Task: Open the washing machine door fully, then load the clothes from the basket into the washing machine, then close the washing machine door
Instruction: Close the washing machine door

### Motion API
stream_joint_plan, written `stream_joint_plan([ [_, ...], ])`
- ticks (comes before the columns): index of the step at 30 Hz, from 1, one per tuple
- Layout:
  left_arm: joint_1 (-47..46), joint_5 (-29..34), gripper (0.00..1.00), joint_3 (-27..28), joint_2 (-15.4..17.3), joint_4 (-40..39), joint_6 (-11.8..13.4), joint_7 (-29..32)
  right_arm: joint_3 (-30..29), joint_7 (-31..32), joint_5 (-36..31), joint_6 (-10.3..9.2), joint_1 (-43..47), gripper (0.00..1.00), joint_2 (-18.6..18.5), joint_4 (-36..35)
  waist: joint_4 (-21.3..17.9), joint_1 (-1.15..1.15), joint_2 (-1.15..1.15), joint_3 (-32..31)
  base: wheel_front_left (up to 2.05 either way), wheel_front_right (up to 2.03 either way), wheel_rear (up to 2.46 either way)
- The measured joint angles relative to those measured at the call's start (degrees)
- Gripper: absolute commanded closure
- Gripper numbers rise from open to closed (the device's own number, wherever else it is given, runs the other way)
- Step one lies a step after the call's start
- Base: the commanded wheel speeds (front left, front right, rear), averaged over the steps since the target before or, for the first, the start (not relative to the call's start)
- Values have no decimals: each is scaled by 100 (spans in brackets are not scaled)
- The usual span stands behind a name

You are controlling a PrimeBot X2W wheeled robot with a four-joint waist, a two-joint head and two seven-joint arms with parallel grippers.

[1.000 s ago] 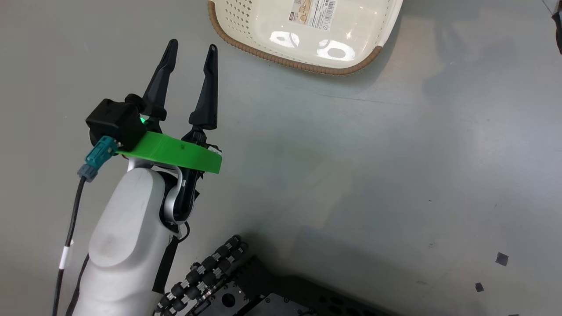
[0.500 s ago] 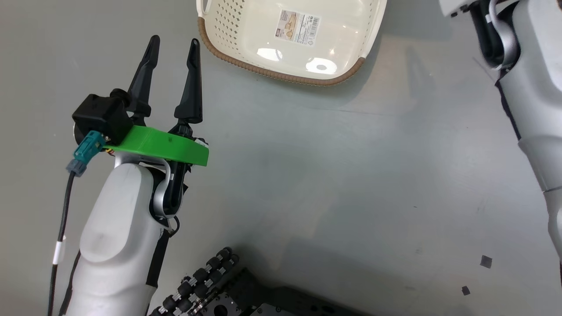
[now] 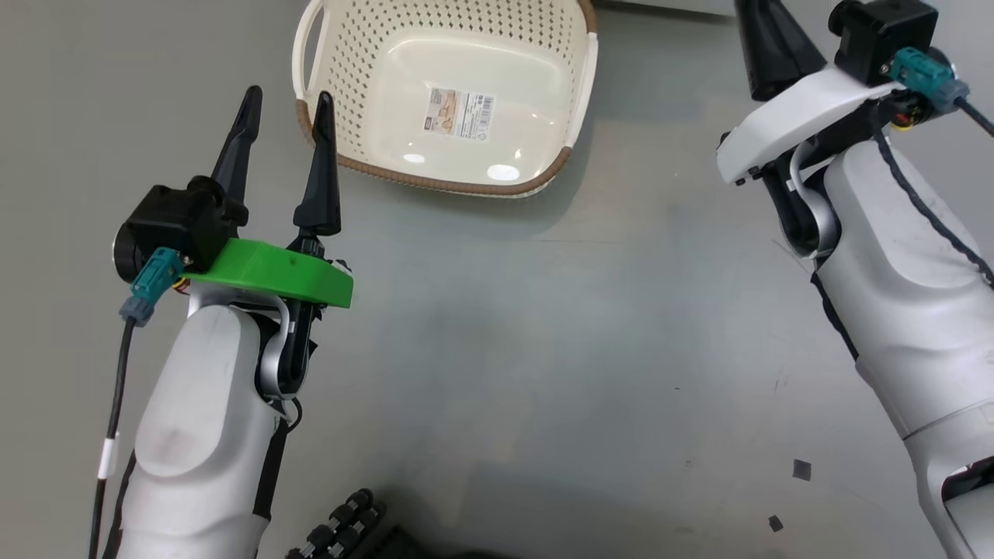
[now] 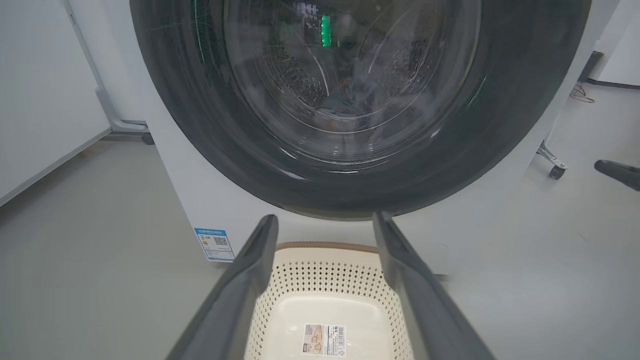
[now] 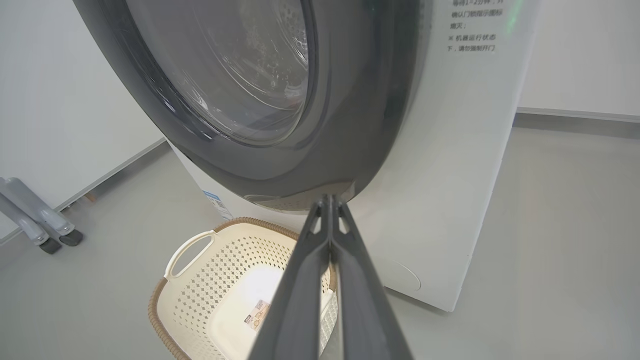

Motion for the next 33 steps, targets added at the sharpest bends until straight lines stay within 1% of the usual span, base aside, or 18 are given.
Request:
stream_joint_plan([
  [3, 88, 51, 0, 20, 12, 18, 0, 0, -58, 0, 8, 3, 164, 100, 64, -38, -151, 0, 0, -150, 0, 0, 0],
  [11, 292, 165, 0, 145, 176, 48, 0, 0, -322, 0, 7, 23, 608, 100, 59, -260, -541, 0, 0, -557, 0, 0, 0],
  [15, 442, 165, 0, 178, 201, 53, 0, 0, -485, 0, 7, 23, 899, 100, 42, -338, -707, 0, 0, -774, 0, 0, 0],
  [16, 486, 165, 0, 188, 213, 56, 0, 0, -523, 0, 7, 23, 975, 89, 42, -360, -746, 0, 0, -827, 0, 0, 0],
  [18, 572, 165, 0, 216, 245, 65, 0, 0, -590, 0, 7, 23, 1128, 52, 44, -396, -822, 0, 0, -933, 0, 0, 0],
  [19, 615, 165, 0, 213, 267, 46, 0, 0, -641, 0, 7, 22, 1204, 9, 51, -424, -857, 0, 0, -984, 0, 0, 0],
  [20, 650, 165, 0, 198, 299, 37, 0, 0, -686, 0, 7, 22, 1272, 0, 58, -464, -894, 0, 0, -1037, 0, 0, 0],
  [25, 847, 165, 0, 346, 332, 18, 0, 0, -826, 0, -22, 21, 1554, 0, 55, -619, -1069, 0, 0, -1264, 0, 0, 0],
  [28, 1001, 165, 0, 489, 330, 48, 0, 0, -988, 0, -45, -22, 1775, 0, 55, -709, -1158, 0, 0, -1395, 0, 0, 0],
  [33, 1177, 164, 0, 709, 331, 69, 0, 0, -1123, 0, -113, -41, 2137, 0, 73, -881, -1290, 0, 0, -1598, 0, 0, 0],
])
